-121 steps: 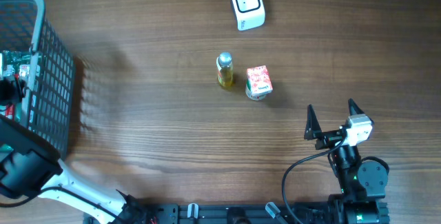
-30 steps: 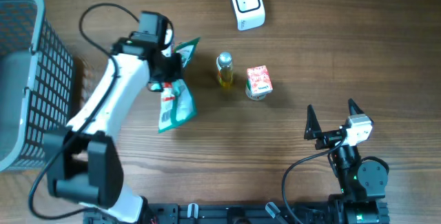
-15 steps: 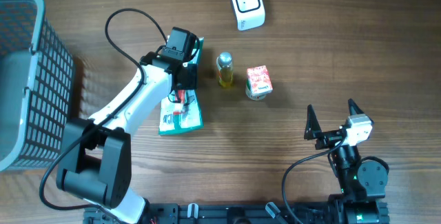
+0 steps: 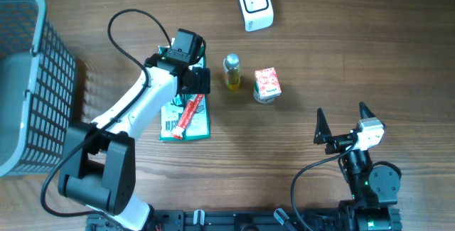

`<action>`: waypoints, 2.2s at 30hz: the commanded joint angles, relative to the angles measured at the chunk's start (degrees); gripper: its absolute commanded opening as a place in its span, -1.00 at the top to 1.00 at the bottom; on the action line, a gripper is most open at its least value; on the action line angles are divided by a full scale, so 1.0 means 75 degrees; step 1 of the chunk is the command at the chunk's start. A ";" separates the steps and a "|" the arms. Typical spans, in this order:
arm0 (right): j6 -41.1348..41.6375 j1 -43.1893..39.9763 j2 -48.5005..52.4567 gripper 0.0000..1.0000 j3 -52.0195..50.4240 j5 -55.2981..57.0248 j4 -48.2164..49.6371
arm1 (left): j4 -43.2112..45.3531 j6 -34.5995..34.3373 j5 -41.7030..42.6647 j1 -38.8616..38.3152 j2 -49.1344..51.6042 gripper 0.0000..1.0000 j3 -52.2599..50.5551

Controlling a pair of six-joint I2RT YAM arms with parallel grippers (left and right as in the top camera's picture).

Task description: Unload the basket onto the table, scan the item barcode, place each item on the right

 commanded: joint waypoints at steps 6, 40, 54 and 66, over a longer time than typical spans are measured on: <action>0.0050 -0.0012 -0.0015 -0.99 -0.0006 0.0009 0.0044 | -0.0122 -0.0012 -0.0216 0.1970 -0.1244 -0.98 0.0493; 0.0047 -0.0012 -0.0015 -0.99 -0.0006 0.0009 0.0044 | 0.0283 0.0504 0.1682 0.4462 -0.1067 -1.00 -0.0554; 0.0050 -0.0012 -0.0015 -0.99 -0.0006 0.0009 0.0044 | 0.0286 0.0504 0.1682 0.4462 -0.1067 -1.00 -0.0554; 0.0845 -0.0012 -0.0015 -0.99 -0.0006 -0.0108 0.0047 | 0.0286 0.0504 0.1682 0.4462 -0.1067 -1.00 -0.0554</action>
